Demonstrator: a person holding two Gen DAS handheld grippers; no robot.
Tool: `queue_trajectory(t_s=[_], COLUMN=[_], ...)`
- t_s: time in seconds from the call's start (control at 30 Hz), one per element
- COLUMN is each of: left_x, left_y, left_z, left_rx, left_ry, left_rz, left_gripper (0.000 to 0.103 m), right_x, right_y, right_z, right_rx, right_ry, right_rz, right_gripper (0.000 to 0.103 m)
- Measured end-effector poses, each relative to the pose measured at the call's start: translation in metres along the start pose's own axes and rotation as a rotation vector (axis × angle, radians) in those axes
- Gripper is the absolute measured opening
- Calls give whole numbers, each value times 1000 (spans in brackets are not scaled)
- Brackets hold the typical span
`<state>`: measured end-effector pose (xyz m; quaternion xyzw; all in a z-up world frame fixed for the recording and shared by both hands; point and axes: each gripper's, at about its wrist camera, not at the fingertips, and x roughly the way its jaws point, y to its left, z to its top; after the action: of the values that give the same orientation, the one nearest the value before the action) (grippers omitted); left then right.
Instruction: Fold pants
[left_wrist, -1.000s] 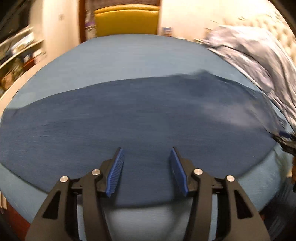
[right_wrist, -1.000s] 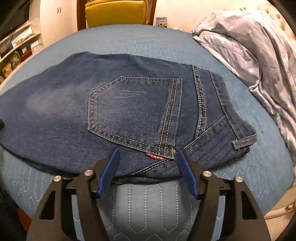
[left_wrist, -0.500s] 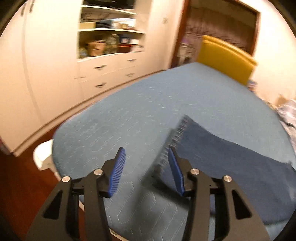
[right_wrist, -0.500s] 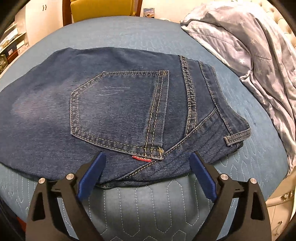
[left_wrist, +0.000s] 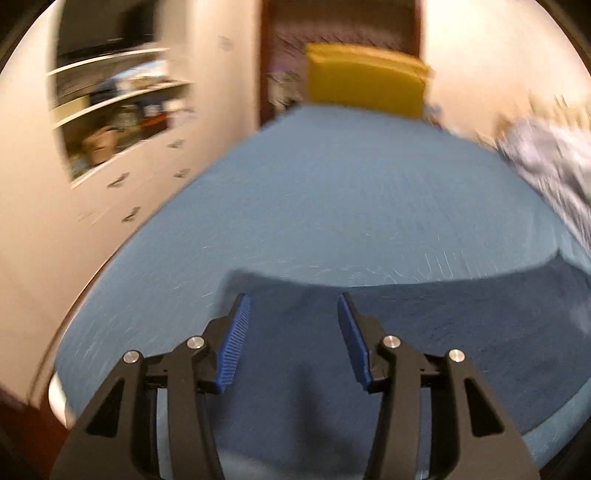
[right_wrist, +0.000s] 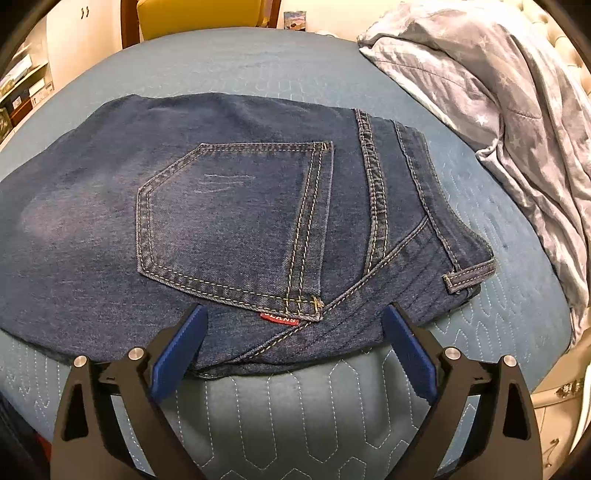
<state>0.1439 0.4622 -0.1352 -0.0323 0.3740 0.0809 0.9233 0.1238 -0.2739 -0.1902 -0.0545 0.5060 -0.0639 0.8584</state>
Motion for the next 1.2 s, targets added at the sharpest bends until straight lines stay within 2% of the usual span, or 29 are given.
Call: queue_trajectory(t_s=[0.07, 0.13, 0.2, 0.23, 0.3, 0.33, 0.4, 0.47, 0.5, 0.53, 0.57, 0.7, 0.73, 0.77, 0.8, 0.87, 0.93, 1.0, 1.07, 1.2], left_x=[38, 62, 62, 56, 34, 28, 13, 5, 6, 9, 10, 16, 21, 19, 20, 17, 7, 1, -10, -40], left_y=[-12, 4, 34, 45, 36, 24, -22, -73, -101, -123, -160, -252, -274, -288, -304, -338, -383, -419, -441, -484], left_z=[7, 6, 9, 10, 14, 16, 20, 22, 23, 24, 24, 23, 18, 16, 15, 10, -9, -13, -24, -65], left_rx=[57, 34, -61, -105, -94, -70, -21, -42, -57, -52, -33, 9, 7, 9, 17, 43, 71, 112, 119, 201], left_ry=[106, 189, 183, 179, 108, 91, 47, 24, 25, 23, 17, 50, 61, 71, 79, 85, 95, 96, 96, 113], left_rz=[-19, 73, 132, 248, 251, 251, 183, 48, -18, -51, -91, -175, -192, -205, -222, -244, -253, -252, -248, -273], left_gripper=[50, 49, 47, 45, 45, 41, 38, 38, 38, 38, 38, 37, 37, 37, 37, 37, 37, 37, 37, 37], right_x=[1, 2, -3, -7, -22, -27, -24, -15, -9, -1, 6, 50, 62, 76, 82, 87, 83, 69, 51, 27], right_y=[-3, -6, -9, -12, -23, -33, -50, -59, -63, -65, -64, -61, -63, -67, -72, -87, -89, -97, -104, -109], right_z=[0, 0, 3, 5, 13, 20, 40, 63, 75, 92, 104, 144, 148, 149, 148, 142, 139, 134, 119, 68], right_rx=[7, 15, 21, 23, 44, 74, 122, 141, 146, 142, 134, 103, 93, 81, 76, 103, 94, 150, 195, 138], right_ry=[1, 3, 3, -7, -69, -96, -116, -123, -127, -138, -134, -117, -94, -70, -67, -96, -111, -120, -143, -122], right_rz=[11, 25, 17, 5, 32, 51, 87, 94, 94, 109, 127, 189, 169, 99, 74, 143, 129, 135, 158, 7], right_gripper=[92, 92, 92, 91, 91, 91, 91, 76, 74, 72, 70, 57, 52, 45, 37, 32, 32, 33, 44, 46])
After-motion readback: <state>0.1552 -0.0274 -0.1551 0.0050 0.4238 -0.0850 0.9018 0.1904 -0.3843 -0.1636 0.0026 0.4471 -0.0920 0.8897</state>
